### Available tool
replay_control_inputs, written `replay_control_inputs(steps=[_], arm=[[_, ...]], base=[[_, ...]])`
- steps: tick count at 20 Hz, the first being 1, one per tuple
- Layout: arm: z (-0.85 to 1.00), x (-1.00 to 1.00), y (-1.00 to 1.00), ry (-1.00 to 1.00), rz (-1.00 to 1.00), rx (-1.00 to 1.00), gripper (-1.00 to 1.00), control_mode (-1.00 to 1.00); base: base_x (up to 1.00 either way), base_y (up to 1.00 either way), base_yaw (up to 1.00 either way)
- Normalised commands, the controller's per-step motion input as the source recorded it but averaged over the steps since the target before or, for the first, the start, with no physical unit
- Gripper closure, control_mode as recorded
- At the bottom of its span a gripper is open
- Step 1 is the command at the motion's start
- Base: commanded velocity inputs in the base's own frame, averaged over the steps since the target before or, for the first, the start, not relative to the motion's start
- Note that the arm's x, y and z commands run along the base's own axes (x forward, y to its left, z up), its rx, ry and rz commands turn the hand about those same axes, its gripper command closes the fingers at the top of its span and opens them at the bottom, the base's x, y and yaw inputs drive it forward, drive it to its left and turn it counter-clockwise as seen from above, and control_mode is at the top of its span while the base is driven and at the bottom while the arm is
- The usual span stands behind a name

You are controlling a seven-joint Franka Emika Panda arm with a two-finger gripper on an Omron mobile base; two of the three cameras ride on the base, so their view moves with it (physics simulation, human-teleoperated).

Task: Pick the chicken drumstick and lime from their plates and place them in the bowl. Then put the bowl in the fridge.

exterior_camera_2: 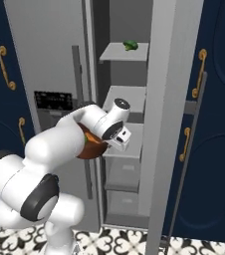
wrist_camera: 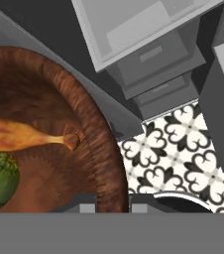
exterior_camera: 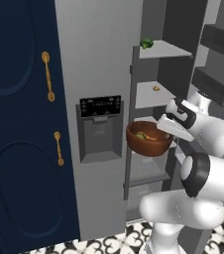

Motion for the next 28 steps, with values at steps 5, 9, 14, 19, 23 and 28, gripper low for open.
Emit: replay_control_inputs(steps=[5, 9, 14, 19, 23, 28], arm=[[0.0, 0.0, 0.0, 0.0, 0.0, 0.0, 1.0, 1.0], [0.0, 0.0, 0.0, 0.0, 0.0, 0.0, 1.0, 1.0], [0.01, 0.2, 0.04, 0.0, -0.26, -0.08, 1.0, -1.0], [0.24, 0.11, -0.02, 0.04, -0.39, -0.03, 1.0, -1.0], [0.43, 0.32, -0.11, 0.01, -0.36, 0.0, 1.0, -1.0], [0.54, -0.4, -0.36, 0.0, -0.2, 0.03, 1.0, -1.0]], base=[[0.19, -0.02, -0.1], [0.22, 0.0, -0.08], [0.0, 0.0, 0.0], [0.0, 0.0, 0.0], [0.0, 0.0, 0.0], [0.0, 0.0, 0.0]])
